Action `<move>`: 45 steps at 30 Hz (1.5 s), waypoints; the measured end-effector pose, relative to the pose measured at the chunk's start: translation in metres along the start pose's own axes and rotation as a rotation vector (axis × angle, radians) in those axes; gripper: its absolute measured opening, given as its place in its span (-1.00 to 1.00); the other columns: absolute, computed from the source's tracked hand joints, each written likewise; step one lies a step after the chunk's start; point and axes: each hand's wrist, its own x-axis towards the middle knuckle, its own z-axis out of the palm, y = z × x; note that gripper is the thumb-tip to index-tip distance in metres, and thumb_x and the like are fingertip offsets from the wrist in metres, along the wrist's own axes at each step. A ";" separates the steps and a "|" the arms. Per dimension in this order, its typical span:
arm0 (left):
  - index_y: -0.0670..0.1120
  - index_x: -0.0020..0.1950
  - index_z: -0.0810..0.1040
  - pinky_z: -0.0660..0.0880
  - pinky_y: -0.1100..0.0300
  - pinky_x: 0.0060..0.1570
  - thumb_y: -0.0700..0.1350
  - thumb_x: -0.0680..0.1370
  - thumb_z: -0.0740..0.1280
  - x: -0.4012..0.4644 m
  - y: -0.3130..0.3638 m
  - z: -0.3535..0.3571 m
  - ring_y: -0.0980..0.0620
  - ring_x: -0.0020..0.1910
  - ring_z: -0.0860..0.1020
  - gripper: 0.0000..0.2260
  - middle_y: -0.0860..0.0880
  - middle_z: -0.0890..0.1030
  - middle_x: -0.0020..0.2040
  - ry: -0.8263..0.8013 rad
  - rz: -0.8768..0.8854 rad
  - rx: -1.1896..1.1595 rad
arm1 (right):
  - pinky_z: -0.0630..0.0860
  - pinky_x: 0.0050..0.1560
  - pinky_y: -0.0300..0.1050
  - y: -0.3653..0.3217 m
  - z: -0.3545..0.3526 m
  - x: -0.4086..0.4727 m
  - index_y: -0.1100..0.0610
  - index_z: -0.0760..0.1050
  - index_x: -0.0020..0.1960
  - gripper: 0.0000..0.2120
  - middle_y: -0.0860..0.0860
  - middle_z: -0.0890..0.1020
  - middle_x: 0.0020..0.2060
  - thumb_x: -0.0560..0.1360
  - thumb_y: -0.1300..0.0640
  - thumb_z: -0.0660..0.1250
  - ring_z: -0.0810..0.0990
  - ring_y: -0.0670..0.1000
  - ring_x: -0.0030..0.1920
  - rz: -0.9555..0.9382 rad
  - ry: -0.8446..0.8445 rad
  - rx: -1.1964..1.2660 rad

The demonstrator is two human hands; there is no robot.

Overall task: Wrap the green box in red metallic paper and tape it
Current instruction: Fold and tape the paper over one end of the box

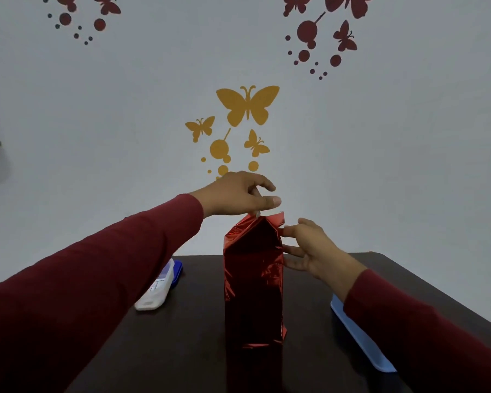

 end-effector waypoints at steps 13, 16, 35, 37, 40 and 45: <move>0.04 -0.05 0.76 0.45 0.42 -0.24 -0.14 0.47 0.57 0.060 0.005 -0.003 0.30 -0.30 0.56 -0.89 0.15 0.69 -0.22 -0.112 0.142 0.240 | 0.64 0.06 0.14 0.006 -0.003 -0.001 -0.02 0.11 0.65 -0.22 0.00 0.57 0.06 0.56 0.36 0.35 0.66 0.07 0.09 0.023 -0.020 0.003; 0.07 0.04 0.75 0.43 0.36 -0.18 -0.14 0.48 0.57 0.056 0.005 -0.015 0.25 -0.25 0.57 -0.82 0.16 0.70 -0.08 -0.055 0.168 0.195 | 0.66 -0.02 0.13 0.004 -0.004 0.001 -0.02 0.15 0.64 -0.24 0.00 0.54 0.10 0.55 0.36 0.36 0.66 0.09 0.11 0.028 -0.019 0.005; 0.21 0.12 0.67 0.56 0.25 -0.05 0.02 0.43 0.61 -0.044 -0.010 0.009 0.15 -0.11 0.63 -0.70 0.11 0.65 0.00 -0.032 0.024 0.080 | 0.58 -0.08 0.08 0.000 0.009 0.015 0.01 0.12 0.65 -0.19 -0.02 0.49 0.02 0.52 0.24 0.44 0.57 0.01 0.04 -0.010 -0.046 -0.218; 0.21 0.00 0.69 0.59 0.21 -0.06 -0.08 0.48 0.57 -0.050 -0.009 0.013 0.17 -0.15 0.63 -0.79 0.10 0.68 -0.13 0.067 0.084 0.063 | 0.58 -0.06 0.09 -0.002 0.013 0.018 0.01 0.12 0.64 -0.20 -0.01 0.51 0.05 0.52 0.22 0.44 0.58 0.01 0.04 -0.012 -0.042 -0.250; 0.19 0.14 0.67 0.59 0.13 -0.01 -0.04 0.54 0.50 -0.063 -0.006 0.029 0.18 -0.10 0.60 -0.79 0.18 0.63 -0.14 0.177 0.156 0.185 | 0.57 -0.22 -0.02 -0.003 0.016 0.020 0.04 0.23 0.58 -0.23 0.05 0.57 0.16 0.47 0.16 0.50 0.63 0.01 0.04 -0.003 -0.047 -0.281; 0.10 0.26 0.61 0.56 0.09 -0.02 -0.05 0.53 0.46 -0.092 -0.017 0.081 0.08 -0.02 0.56 -0.70 0.13 0.65 -0.04 0.439 0.343 0.422 | 0.61 -0.20 -0.03 0.000 0.018 0.023 0.09 0.39 0.39 -0.32 0.06 0.64 0.04 0.31 0.25 0.50 0.65 0.03 -0.04 0.000 -0.044 -0.279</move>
